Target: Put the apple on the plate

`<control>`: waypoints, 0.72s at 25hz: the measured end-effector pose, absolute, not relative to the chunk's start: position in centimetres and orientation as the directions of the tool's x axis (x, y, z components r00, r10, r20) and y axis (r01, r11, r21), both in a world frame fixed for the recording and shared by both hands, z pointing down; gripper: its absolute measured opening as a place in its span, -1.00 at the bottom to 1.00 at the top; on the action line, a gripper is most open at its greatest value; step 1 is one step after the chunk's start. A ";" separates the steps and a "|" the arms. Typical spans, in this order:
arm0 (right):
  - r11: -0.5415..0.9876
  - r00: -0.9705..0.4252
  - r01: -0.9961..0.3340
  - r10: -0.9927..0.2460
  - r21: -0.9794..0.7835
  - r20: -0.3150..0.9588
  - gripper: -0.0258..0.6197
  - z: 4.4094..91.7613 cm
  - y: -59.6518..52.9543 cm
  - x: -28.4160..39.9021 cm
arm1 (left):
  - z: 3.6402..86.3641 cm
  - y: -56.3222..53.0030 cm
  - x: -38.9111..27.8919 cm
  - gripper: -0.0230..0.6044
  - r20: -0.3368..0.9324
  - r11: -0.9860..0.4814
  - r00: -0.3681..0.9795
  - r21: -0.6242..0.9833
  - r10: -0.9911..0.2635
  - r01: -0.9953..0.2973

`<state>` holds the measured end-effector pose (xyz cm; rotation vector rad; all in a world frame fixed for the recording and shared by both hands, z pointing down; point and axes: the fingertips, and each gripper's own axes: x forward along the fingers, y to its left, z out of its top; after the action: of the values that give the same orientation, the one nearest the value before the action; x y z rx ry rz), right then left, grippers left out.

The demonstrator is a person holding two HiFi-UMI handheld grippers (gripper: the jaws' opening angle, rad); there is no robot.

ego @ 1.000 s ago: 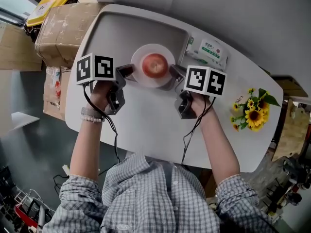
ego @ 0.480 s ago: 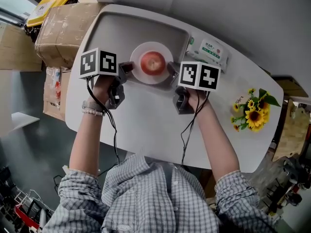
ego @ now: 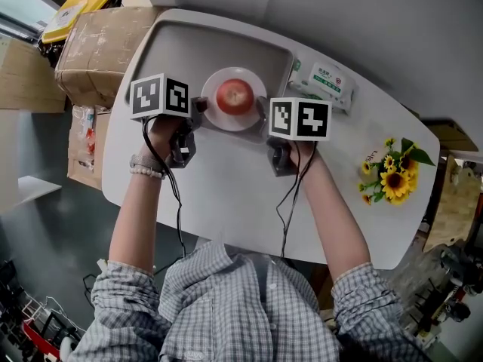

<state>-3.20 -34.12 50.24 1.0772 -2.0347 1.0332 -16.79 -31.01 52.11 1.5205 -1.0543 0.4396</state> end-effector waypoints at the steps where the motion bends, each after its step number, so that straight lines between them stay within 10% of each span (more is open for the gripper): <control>1: 0.373 -0.479 -0.863 -0.389 -0.340 0.787 -0.75 50.3 -34.1 -3.3 | 52.2 -31.0 -16.7 -0.81 0.777 0.073 0.511 0.572 -0.367 -0.817; 18: 0.383 -0.419 -0.892 -0.507 -0.238 0.753 -0.75 48.7 -35.6 -1.7 | 48.8 -31.7 -18.7 -0.68 0.658 0.053 0.519 0.645 -0.546 -0.762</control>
<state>-1.71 -35.60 48.72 1.1976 -2.0669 0.8641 -18.73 -31.70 48.80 1.6165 -1.1402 0.2358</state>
